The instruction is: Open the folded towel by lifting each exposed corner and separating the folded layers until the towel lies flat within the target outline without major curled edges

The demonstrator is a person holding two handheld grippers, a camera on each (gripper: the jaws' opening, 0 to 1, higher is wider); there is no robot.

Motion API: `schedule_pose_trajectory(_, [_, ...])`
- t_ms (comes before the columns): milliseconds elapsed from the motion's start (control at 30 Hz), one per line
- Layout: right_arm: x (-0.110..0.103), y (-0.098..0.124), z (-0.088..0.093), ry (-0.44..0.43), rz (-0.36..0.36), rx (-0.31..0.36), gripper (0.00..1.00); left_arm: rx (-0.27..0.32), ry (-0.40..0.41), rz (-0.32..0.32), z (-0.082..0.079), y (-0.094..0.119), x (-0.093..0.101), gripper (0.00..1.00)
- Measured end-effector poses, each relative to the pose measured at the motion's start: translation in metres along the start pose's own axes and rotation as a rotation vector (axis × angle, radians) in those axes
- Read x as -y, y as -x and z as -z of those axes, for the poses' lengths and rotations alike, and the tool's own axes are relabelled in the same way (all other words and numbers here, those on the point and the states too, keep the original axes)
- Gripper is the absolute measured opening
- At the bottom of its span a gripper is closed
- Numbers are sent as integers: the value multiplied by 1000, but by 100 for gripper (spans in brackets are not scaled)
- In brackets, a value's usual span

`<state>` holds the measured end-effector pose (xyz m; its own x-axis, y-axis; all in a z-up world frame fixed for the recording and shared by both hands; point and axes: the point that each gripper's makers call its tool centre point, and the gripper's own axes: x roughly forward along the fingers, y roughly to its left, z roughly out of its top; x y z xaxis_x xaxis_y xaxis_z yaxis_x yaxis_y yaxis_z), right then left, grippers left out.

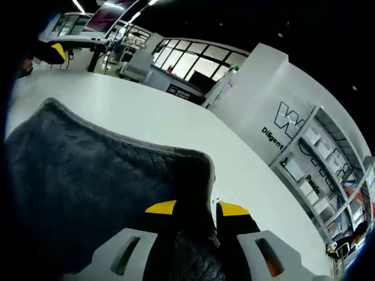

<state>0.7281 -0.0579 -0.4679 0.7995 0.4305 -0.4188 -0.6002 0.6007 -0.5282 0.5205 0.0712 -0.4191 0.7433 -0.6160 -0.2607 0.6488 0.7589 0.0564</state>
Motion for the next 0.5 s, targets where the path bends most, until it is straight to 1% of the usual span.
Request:
schedule_pose_trajectory(33, [2, 3, 2, -15, 8, -11, 33, -1, 1, 0, 0, 0, 0, 95])
schedule_pose_trajectory(67, [3, 4, 2, -21, 10, -16, 35, -1, 1, -1, 0, 0, 0, 95])
schedule_pose_trajectory(200, [10, 18, 4, -49, 18, -17, 37, 0, 10, -5, 0, 1, -3, 95])
schedule_pose_trajectory(300, [15, 28, 3, -62, 19, -9, 41, 3, 17, -6, 0, 1, -4, 95])
schedule_pose_trajectory(400, [19, 47, 0, -70, 18, 15, 46, 4, 20, -9, 0, 1, -5, 95])
schedule_pose_trajectory(433, [19, 48, 0, -75, 18, 17, 48, 4, 20, -9, 0, 1, -5, 95])
schedule_pose_trajectory(500, [16, 65, -4, -159, -5, 52, 54, 1, 21, -9, 0, 1, -6, 95])
